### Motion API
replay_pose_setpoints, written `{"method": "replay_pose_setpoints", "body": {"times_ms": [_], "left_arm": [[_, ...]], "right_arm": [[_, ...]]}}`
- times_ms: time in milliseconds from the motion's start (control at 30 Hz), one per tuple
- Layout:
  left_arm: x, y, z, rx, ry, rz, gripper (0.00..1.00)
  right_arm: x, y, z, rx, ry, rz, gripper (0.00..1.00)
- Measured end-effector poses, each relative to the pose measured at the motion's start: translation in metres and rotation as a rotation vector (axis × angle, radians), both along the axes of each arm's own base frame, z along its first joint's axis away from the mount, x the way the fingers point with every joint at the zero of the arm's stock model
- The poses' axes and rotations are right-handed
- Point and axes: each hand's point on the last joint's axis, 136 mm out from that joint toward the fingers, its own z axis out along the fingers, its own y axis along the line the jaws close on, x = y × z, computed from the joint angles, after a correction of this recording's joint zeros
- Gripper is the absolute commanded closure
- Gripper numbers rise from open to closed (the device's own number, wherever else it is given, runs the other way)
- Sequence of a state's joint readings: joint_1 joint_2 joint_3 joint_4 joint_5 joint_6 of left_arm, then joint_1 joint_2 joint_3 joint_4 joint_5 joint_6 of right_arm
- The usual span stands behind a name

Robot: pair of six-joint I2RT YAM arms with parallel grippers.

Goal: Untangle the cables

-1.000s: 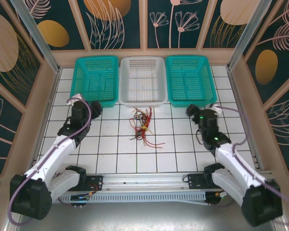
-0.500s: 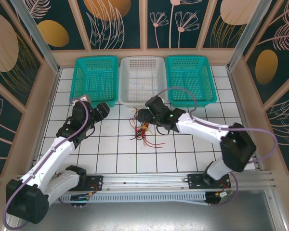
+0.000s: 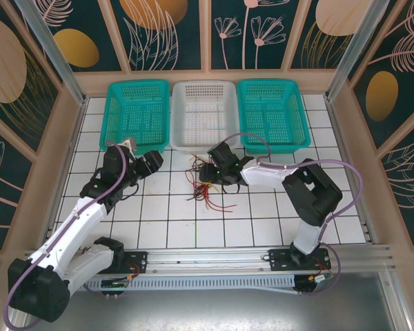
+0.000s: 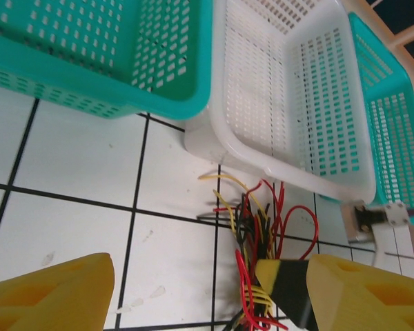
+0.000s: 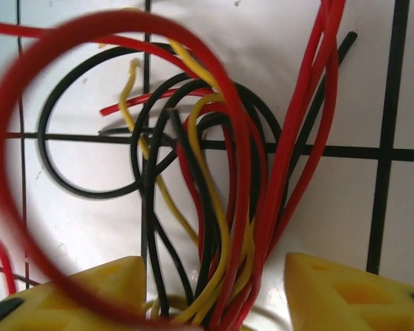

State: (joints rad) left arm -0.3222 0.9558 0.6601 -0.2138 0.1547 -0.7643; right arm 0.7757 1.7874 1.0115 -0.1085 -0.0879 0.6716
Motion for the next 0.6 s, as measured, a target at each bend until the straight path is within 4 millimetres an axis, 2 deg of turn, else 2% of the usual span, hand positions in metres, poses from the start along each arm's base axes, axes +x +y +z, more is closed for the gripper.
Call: {"method": "replay_pose_setpoints", "body": {"times_ms": [100,233,333,367,433,500,600], "left_arm": [[-0.001,-0.003,-0.003,-0.005,0.011,-0.018,0.24],[-0.003,-0.004,-0.006,-0.001,0.017,-0.028,0.19],[-0.006,-0.006,-0.010,-0.007,0.029,-0.042,0.10],[-0.007,-0.007,-0.010,-0.012,0.030,-0.049,0.04],[-0.009,-0.011,-0.008,-0.028,0.029,-0.068,0.01],[-0.011,-0.016,-0.002,-0.051,0.015,-0.096,0.01],[-0.015,-0.026,0.012,-0.101,-0.020,-0.153,0.01]], "right_arm": [[0.002,0.001,-0.008,0.005,0.009,0.014,0.77],[0.005,0.004,-0.006,0.018,-0.007,0.038,0.93],[0.005,0.004,-0.001,0.018,-0.031,0.061,0.96],[0.003,0.004,0.003,0.018,-0.044,0.070,0.96],[0.000,0.003,0.015,0.013,-0.081,0.093,0.96],[-0.005,0.006,0.038,0.023,-0.135,0.127,0.97],[-0.016,0.014,0.083,0.062,-0.241,0.189,0.98]]}}
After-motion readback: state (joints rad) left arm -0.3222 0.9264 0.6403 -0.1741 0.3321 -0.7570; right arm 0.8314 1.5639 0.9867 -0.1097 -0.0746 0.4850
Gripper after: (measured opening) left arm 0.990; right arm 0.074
